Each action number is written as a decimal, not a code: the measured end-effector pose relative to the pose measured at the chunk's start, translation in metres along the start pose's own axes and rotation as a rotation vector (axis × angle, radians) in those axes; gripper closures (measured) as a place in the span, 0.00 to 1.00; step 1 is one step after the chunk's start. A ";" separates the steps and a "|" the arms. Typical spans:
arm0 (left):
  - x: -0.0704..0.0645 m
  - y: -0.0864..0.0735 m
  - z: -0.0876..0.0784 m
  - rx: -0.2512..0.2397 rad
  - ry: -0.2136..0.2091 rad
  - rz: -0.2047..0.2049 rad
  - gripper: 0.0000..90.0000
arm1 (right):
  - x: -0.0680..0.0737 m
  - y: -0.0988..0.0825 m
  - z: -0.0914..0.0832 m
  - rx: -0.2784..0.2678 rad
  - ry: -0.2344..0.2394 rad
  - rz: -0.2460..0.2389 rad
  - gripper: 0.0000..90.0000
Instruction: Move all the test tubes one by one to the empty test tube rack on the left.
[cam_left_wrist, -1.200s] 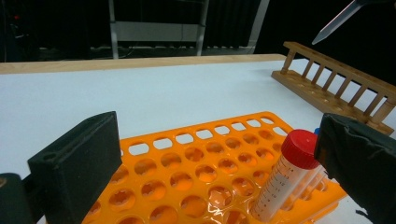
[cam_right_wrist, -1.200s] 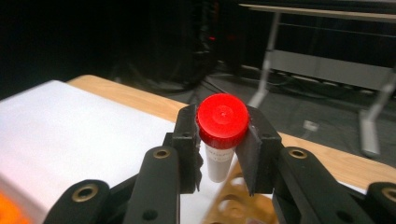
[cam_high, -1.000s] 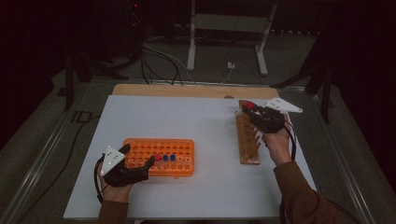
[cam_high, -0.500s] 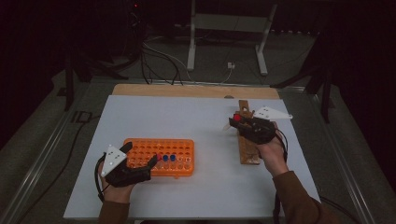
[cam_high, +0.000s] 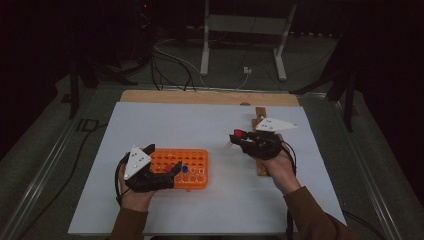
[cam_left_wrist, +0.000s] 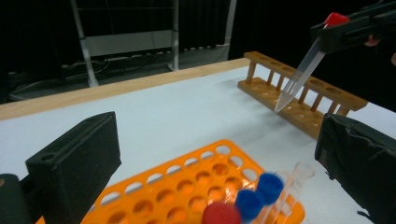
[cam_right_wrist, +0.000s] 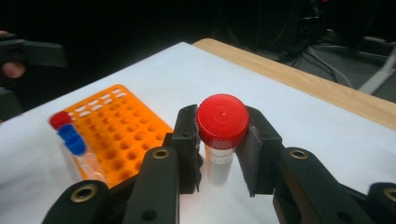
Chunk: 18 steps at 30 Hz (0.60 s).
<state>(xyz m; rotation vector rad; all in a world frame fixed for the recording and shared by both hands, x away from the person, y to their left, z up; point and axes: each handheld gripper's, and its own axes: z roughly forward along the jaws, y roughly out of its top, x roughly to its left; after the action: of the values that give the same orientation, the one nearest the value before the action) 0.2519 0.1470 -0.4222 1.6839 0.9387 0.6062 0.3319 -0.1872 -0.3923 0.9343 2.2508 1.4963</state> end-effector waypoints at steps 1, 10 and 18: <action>-0.002 0.003 0.003 0.004 -0.006 0.009 0.01 | 0.003 0.001 0.001 -0.001 0.009 -0.001 0.78; -0.022 0.014 0.024 0.027 -0.050 0.061 0.04 | 0.031 0.013 0.013 -0.001 0.085 -0.016 0.78; -0.040 0.018 0.042 0.092 -0.095 0.134 0.14 | 0.056 0.019 0.027 0.010 0.152 -0.035 0.78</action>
<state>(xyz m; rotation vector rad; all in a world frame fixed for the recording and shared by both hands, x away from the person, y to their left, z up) 0.2667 0.0886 -0.4158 1.8521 0.8011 0.5734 0.3118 -0.1262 -0.3800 0.8046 2.3688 1.5921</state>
